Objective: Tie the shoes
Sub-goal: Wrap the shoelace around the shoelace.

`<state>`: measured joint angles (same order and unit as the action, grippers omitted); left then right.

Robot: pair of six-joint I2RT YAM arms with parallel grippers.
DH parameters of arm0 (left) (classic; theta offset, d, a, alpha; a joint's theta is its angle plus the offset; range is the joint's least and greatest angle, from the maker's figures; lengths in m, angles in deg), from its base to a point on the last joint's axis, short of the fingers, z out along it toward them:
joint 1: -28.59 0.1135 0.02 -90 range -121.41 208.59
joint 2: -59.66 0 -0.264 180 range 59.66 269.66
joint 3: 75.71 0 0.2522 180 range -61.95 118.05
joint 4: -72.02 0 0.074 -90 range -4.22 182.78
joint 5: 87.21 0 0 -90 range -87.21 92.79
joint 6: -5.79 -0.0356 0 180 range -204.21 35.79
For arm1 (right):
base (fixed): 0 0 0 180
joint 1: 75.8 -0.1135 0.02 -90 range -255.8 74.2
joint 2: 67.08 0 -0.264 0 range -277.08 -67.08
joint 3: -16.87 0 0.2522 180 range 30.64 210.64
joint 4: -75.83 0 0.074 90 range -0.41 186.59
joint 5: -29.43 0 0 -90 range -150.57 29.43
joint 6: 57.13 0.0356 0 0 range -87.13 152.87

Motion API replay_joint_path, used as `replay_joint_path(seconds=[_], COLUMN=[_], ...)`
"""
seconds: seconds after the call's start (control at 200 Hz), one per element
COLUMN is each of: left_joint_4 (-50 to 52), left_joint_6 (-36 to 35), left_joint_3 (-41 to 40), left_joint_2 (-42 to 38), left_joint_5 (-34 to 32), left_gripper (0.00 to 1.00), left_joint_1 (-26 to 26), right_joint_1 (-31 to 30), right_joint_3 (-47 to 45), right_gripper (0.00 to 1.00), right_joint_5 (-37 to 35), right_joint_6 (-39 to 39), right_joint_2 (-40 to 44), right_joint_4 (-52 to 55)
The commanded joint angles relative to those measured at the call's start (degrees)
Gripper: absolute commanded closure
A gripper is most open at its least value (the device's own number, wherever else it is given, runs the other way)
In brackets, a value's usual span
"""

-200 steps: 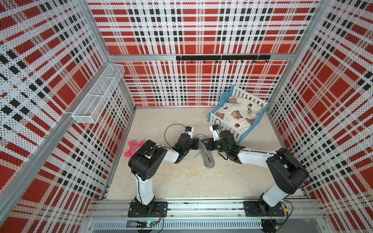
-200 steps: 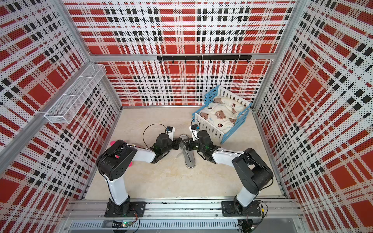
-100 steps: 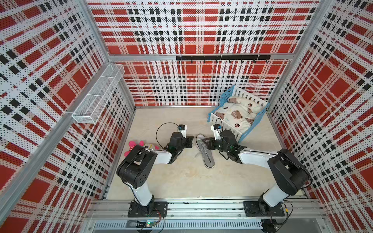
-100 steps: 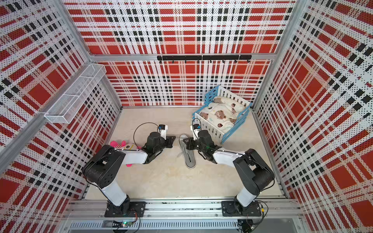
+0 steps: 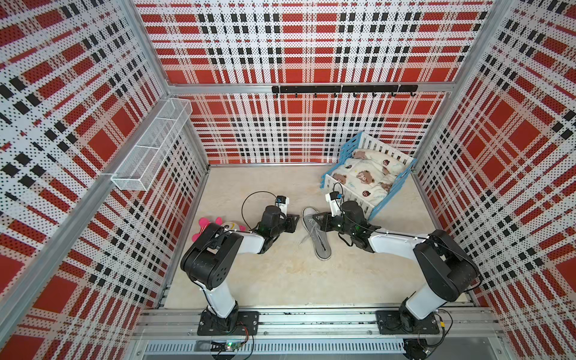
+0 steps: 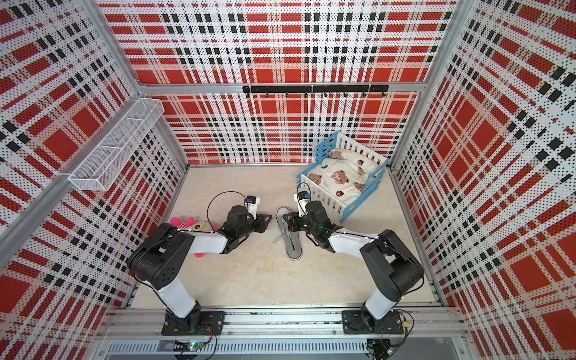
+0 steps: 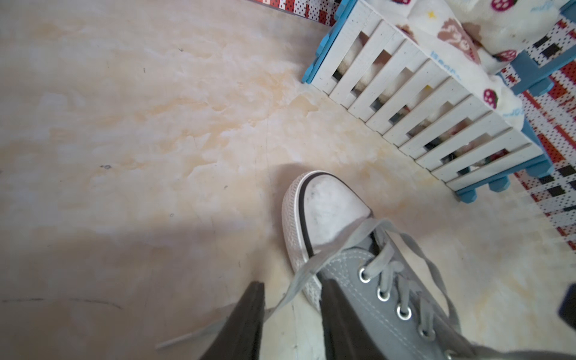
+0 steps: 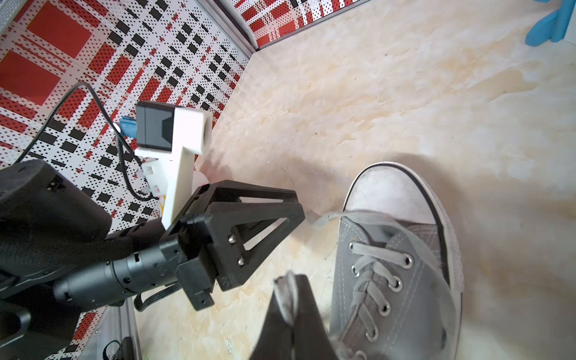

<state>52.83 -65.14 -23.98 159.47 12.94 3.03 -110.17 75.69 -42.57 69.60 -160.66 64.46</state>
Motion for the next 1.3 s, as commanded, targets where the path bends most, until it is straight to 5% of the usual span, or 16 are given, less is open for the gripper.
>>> replay_joint_path(seconds=[0.0, 0.306, 0.631, 0.842, 1.137, 1.293], left_joint_4=[1.4, 4.3, 5.7, 6.4, 6.4, 6.6], left_joint_6=[-4.1, -13.1, -15.2, -15.6, -13.0, -7.9], left_joint_3=[-1.9, -1.0, 3.8, 5.9, 5.1, 0.7], left_joint_2=[-1.7, -1.6, 3.8, 6.8, 4.3, -3.9], left_joint_5=[-1.9, -8.7, -8.4, -7.5, -4.5, -1.5], left_gripper=[0.61, 0.53, 0.52, 0.62, 1.0, 1.0], left_joint_1=[0.3, -4.2, -4.9, -4.7, -4.6, -5.9], right_joint_1=[0.2, 0.3, 0.3, 0.3, 0.3, 0.3], right_joint_3=[-0.1, 0.6, 0.8, 0.6, 0.6, 1.3], right_gripper=[1.0, 1.0, 1.0, 1.0, 1.0, 1.0], right_joint_5=[0.8, 2.1, 2.2, 2.0, 1.4, 0.2], right_joint_6=[-0.1, 0.8, 0.6, 0.5, 0.7, 1.8], right_joint_2=[-0.1, -1.8, -1.5, -1.2, -0.5, 0.1], right_joint_4=[-0.8, -1.7, -1.0, -0.9, -0.5, -0.7])
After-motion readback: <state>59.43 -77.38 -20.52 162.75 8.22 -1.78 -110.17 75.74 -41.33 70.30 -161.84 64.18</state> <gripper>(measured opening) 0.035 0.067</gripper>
